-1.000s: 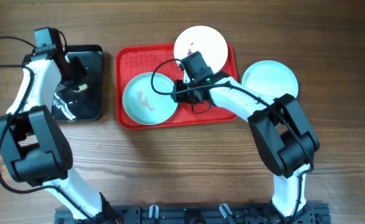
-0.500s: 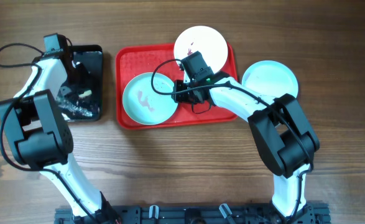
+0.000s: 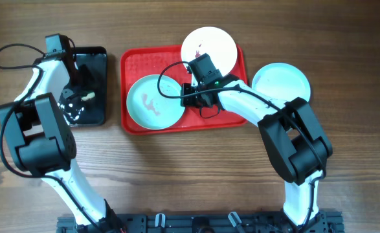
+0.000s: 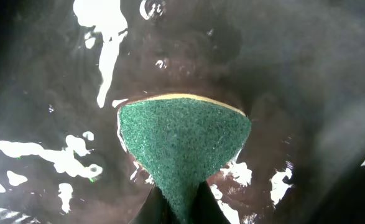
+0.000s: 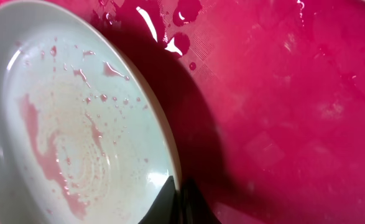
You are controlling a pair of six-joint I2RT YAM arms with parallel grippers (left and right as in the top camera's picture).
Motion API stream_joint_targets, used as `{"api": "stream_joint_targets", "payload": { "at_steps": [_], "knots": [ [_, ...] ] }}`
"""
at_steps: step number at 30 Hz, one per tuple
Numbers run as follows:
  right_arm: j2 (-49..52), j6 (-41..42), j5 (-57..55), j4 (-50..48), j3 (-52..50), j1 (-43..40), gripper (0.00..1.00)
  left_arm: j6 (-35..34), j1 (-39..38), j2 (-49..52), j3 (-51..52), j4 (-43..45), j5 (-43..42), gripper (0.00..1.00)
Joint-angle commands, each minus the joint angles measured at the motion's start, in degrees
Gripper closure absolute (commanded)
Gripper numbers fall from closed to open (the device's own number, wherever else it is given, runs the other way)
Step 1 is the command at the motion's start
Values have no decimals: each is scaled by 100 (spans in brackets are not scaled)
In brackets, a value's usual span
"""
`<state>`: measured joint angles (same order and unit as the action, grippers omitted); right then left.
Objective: Clean dirty plates on tray and stack at the side
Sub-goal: 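Dab the sponge in the black tray's liquid with the left gripper, then lift the scrubbed plate with the right gripper and carry it right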
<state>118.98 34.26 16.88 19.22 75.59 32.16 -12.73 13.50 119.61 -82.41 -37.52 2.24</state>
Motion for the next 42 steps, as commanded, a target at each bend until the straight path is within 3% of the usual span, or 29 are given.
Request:
{"api": "stream_joint_targets", "payload": {
  "at_steps": [1, 9, 16, 25, 42],
  "knots": [
    [-2, 20, 22, 66, 155, 22, 96, 50, -9, -686, 57, -17, 17, 96],
    [-772, -291, -1235, 619, 385, 37, 96, 50, -26, -1753, 59, -352, -192, 96],
    [-1497, -800, -3272, 925, 402, 232, 96, 50, -39, -1803, 66, -590, -1309, 96],
    [-1740, -2210, -6564, 920, 402, 1211, 96, 50, -645, -1803, 66, -656, -1528, 96],
    [-1932, -2098, -8494, 1808, 402, 1453, 96, 26, -1233, -1790, 66, -623, -1526, 96]
  ]
}}
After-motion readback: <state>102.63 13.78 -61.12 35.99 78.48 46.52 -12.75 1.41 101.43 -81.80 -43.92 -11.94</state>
